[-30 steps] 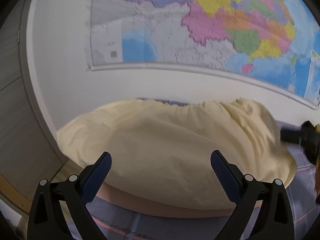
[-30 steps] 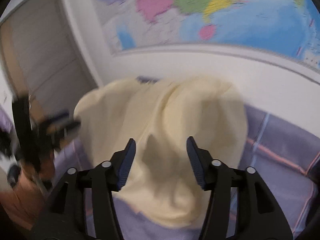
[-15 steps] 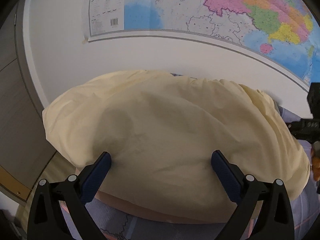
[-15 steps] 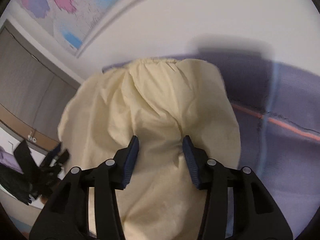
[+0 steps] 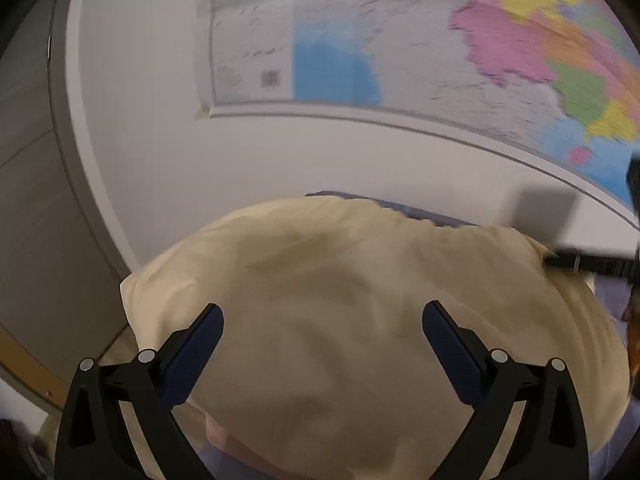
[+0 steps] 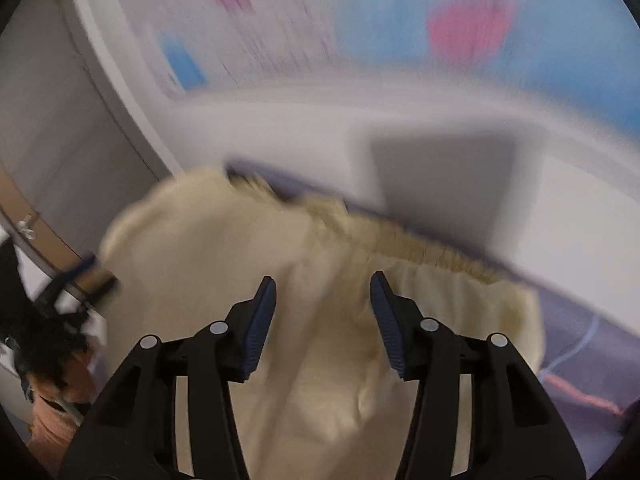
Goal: Fold large clothes
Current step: 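Lower the cream shirt onto the pink garment with both grippers, then open both grippers and pull them back from the cream shirt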
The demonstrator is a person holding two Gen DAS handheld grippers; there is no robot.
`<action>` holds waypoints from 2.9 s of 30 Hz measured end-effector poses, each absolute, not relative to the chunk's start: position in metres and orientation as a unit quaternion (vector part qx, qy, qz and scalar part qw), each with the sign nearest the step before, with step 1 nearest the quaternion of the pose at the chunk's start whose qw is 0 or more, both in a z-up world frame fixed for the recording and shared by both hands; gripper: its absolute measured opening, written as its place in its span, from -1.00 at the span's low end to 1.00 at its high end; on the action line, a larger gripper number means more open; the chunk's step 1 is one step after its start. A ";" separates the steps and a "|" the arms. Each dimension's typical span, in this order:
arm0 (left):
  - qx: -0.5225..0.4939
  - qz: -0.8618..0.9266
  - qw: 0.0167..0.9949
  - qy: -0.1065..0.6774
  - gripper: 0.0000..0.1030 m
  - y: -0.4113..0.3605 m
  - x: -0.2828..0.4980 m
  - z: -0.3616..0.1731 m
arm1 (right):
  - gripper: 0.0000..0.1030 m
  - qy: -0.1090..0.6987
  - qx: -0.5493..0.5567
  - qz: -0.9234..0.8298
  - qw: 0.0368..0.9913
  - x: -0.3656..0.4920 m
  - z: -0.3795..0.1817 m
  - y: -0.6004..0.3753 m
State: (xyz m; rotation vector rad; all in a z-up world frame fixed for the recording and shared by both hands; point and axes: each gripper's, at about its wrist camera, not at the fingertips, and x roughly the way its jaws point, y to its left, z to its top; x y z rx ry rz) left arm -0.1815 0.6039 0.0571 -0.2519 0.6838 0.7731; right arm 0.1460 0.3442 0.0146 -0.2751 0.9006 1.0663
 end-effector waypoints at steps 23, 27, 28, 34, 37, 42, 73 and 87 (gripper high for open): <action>-0.147 0.372 0.807 0.434 0.74 0.695 -0.133 0.020 | -0.04 0.399 -0.176 0.534 0.724 0.091 -0.003 0.363; -0.133 0.380 0.830 0.386 0.74 0.685 -0.154 0.041 | -0.02 0.386 -0.147 0.552 0.724 0.089 0.016 0.332; -0.136 0.381 0.834 0.375 0.74 0.683 -0.161 0.046 | -0.01 0.382 -0.137 0.561 0.722 0.086 0.020 0.322; -0.145 0.342 0.864 0.340 0.74 0.642 -0.212 0.062 | 0.00 0.338 -0.119 0.602 0.714 0.054 0.031 0.265; -0.139 0.308 0.879 0.336 0.74 0.612 -0.220 0.064 | 0.00 0.326 -0.129 0.600 0.719 0.040 0.026 0.247; -0.114 0.264 0.886 0.365 0.75 0.570 -0.209 0.045 | -0.05 0.366 -0.144 0.581 0.713 0.040 -0.017 0.250; -0.065 0.225 0.903 0.360 0.78 0.460 -0.190 0.049 | -0.02 0.407 -0.085 0.513 0.751 0.084 -0.046 0.155; -0.049 0.233 0.896 0.376 0.79 0.454 -0.178 0.034 | -0.92 0.379 -0.158 0.495 0.765 0.097 -0.024 0.159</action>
